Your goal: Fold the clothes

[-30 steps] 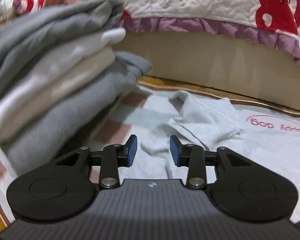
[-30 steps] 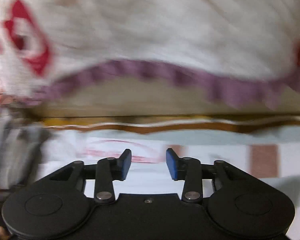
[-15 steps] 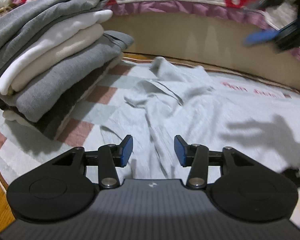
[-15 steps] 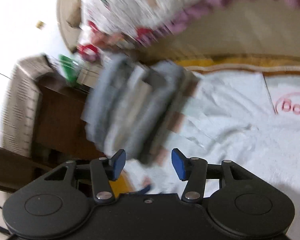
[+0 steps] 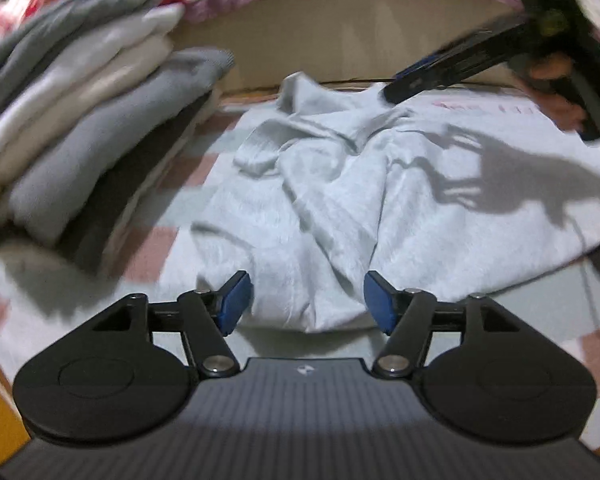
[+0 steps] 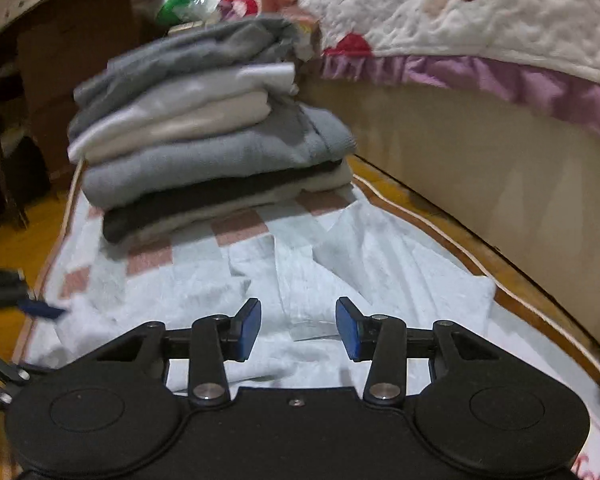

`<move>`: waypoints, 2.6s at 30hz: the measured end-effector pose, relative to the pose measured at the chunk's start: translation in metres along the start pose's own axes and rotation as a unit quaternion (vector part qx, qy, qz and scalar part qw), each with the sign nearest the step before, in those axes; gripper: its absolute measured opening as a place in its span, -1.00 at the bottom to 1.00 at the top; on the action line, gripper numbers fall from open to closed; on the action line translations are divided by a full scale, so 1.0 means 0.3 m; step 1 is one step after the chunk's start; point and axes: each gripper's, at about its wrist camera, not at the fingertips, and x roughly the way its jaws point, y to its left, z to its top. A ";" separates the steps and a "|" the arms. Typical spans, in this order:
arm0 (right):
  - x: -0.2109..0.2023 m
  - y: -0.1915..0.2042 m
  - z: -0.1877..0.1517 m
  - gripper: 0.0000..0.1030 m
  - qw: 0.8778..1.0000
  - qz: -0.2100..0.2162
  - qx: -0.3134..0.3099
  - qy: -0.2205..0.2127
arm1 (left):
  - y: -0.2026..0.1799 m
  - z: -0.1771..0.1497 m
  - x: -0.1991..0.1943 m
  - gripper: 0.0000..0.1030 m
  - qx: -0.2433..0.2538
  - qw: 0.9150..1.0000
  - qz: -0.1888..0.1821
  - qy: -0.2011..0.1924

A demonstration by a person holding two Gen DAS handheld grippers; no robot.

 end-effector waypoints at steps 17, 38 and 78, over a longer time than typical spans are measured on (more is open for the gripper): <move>0.235 0.095 -0.079 0.14 0.964 -0.085 -0.249 0.047 | 0.065 0.082 0.061 0.37 -0.017 0.999 -0.032 -0.004; 0.073 -0.403 -0.003 -0.85 0.979 -0.037 0.192 -0.063 | 0.003 0.107 0.205 0.43 0.034 0.996 -0.022 0.082; 0.139 -0.460 -0.062 -0.84 0.970 -0.121 0.212 -0.021 | 0.430 0.106 0.183 -0.03 -0.265 0.963 0.010 0.053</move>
